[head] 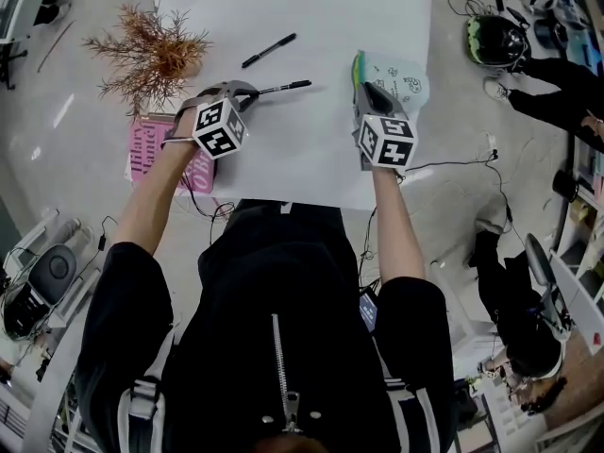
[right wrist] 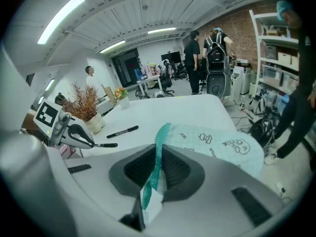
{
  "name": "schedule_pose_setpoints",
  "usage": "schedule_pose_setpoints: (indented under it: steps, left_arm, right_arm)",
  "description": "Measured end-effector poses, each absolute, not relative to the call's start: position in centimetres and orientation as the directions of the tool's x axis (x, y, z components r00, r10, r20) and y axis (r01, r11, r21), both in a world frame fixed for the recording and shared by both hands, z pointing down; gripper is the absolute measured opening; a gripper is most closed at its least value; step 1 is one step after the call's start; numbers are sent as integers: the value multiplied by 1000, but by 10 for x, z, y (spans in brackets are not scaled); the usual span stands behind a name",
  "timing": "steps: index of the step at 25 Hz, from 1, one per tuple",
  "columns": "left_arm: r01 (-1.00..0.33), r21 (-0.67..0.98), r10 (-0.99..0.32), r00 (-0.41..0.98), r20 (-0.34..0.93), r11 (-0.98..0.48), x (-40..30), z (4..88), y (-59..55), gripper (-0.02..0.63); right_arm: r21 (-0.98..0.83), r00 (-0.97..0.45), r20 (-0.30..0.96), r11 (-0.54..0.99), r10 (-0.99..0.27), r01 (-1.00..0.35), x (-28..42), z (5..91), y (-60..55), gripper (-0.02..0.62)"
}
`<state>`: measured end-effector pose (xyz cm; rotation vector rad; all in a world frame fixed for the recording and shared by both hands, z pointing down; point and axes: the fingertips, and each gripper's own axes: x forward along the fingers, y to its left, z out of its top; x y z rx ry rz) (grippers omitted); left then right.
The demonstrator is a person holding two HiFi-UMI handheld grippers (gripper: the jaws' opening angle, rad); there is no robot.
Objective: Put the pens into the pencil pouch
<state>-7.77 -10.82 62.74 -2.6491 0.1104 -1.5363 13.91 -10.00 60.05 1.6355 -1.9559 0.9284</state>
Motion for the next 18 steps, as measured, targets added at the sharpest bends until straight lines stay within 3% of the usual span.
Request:
schedule_pose_setpoints:
  steps: [8,18]
  left_arm:
    - [-68,-80,-103,528,843,-995,-48,608,-107,46]
    - [-9,-66,-61,528,847,-998,4,608,-112,46]
  right_arm:
    - [-238,-237,685,96,-689,-966,142,595,-96,43]
    - [-256,-284,678,145,-678,-956,142,590,-93,41]
